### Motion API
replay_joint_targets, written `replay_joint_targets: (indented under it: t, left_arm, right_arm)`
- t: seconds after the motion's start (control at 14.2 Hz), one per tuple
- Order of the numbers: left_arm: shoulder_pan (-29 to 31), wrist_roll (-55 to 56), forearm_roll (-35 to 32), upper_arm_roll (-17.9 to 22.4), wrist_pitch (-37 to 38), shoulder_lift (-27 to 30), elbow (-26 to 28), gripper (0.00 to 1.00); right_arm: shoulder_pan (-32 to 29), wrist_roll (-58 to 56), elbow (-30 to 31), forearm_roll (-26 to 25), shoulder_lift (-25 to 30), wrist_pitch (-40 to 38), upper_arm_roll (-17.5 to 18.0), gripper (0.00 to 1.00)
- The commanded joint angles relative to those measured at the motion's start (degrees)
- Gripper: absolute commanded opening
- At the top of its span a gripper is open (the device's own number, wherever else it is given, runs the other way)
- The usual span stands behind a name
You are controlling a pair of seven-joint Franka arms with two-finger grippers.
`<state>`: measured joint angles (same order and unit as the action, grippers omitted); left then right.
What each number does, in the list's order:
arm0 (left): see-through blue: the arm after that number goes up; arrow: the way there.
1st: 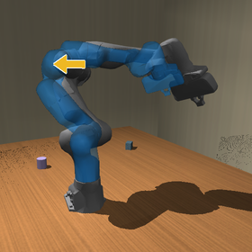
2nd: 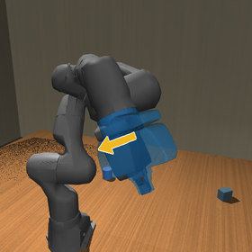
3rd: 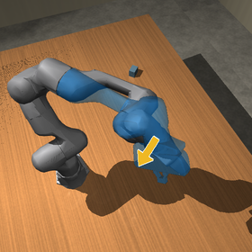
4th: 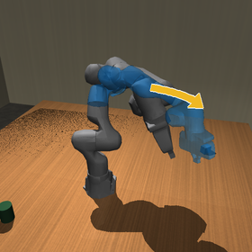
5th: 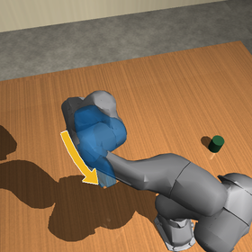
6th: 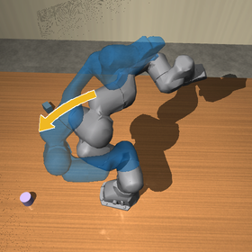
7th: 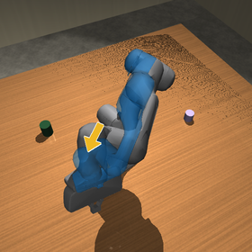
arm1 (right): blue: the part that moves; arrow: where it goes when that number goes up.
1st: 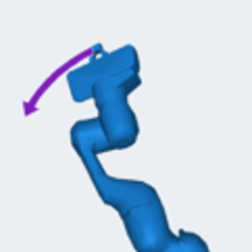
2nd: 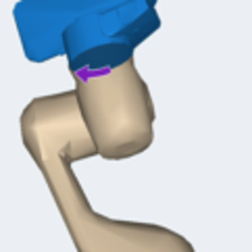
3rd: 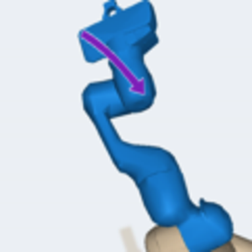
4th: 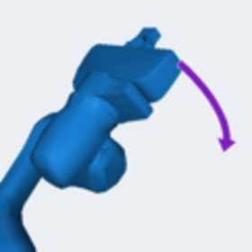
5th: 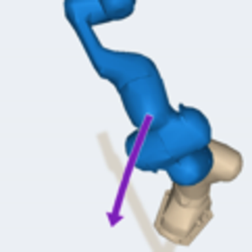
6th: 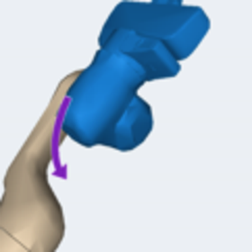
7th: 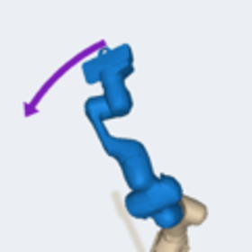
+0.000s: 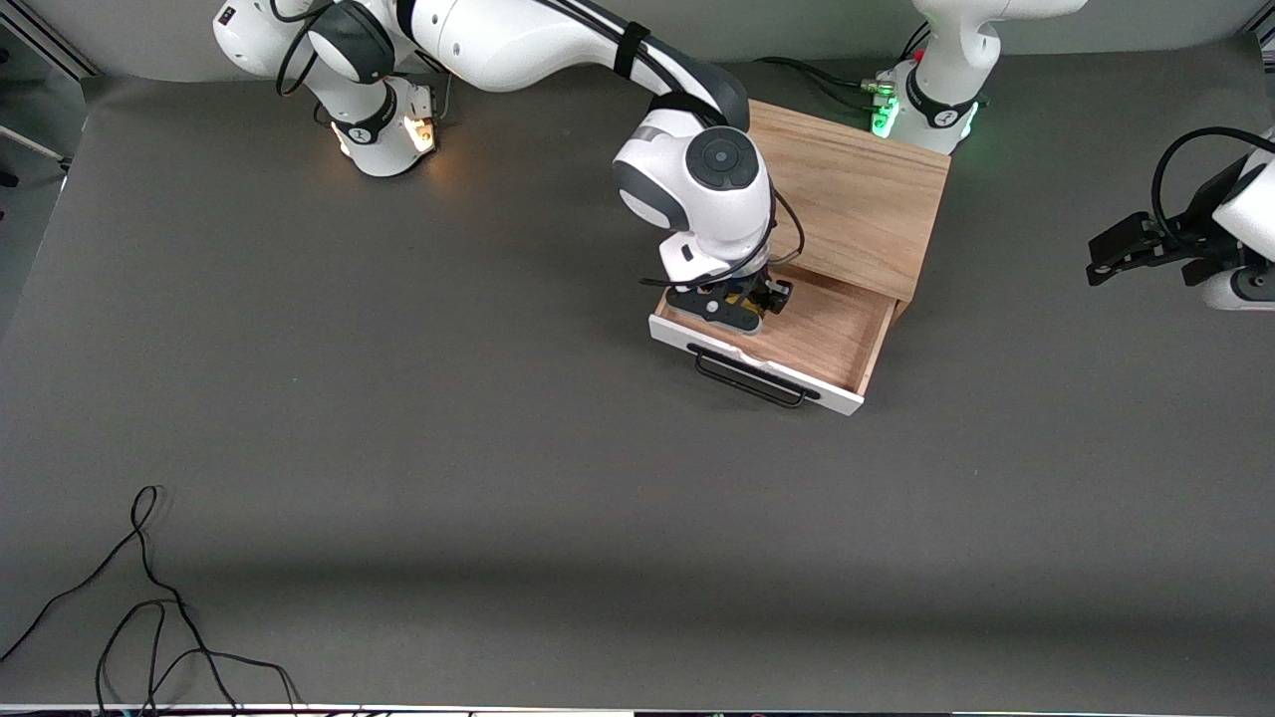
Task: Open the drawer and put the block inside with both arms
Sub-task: 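Carry the cube with the right gripper over the open drawer and lower it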
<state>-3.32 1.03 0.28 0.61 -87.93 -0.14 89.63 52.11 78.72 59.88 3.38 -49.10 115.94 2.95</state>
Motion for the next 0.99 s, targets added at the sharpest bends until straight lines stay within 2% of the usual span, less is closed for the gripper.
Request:
replay_joint_targets:
  t: [0.0, 0.21, 0.28, 0.35, 0.7, 0.92]
  left_arm:
    - [0.42, -0.76, -0.64, -0.78, -1.10, 0.32, 0.54, 1.00]
    - [0.95, -0.85, -0.64, -1.22, -1.10, 0.32, 0.54, 1.00]
    - [1.82, -0.94, -0.55, -1.83, -1.10, 0.32, 0.54, 1.00]
    - [1.91, -0.94, -0.55, -2.10, -1.19, 0.32, 0.54, 1.00]
    - [1.74, -2.70, -0.81, -2.02, -0.84, 0.32, 0.63, 1.00]
    - [1.65, -2.78, -1.16, -1.93, -0.31, 0.32, 0.63, 1.00]
  right_arm:
    - [0.89, 2.92, -1.52, -0.92, -0.64, 0.08, -0.31, 0.61]
    - [1.41, 3.19, -1.43, -1.98, -1.08, 0.08, -0.31, 0.63]
    - [1.59, 3.28, -1.43, -1.98, -1.08, 0.08, -0.31, 0.76]
    - [1.68, 3.89, -1.43, -2.06, -1.08, 0.08, -0.49, 1.00]
    - [1.07, 4.69, -1.78, -1.98, 1.11, -1.24, -0.84, 1.00]
    - [-0.77, 1.10, -2.40, -1.80, 5.40, -8.07, -1.11, 1.00]
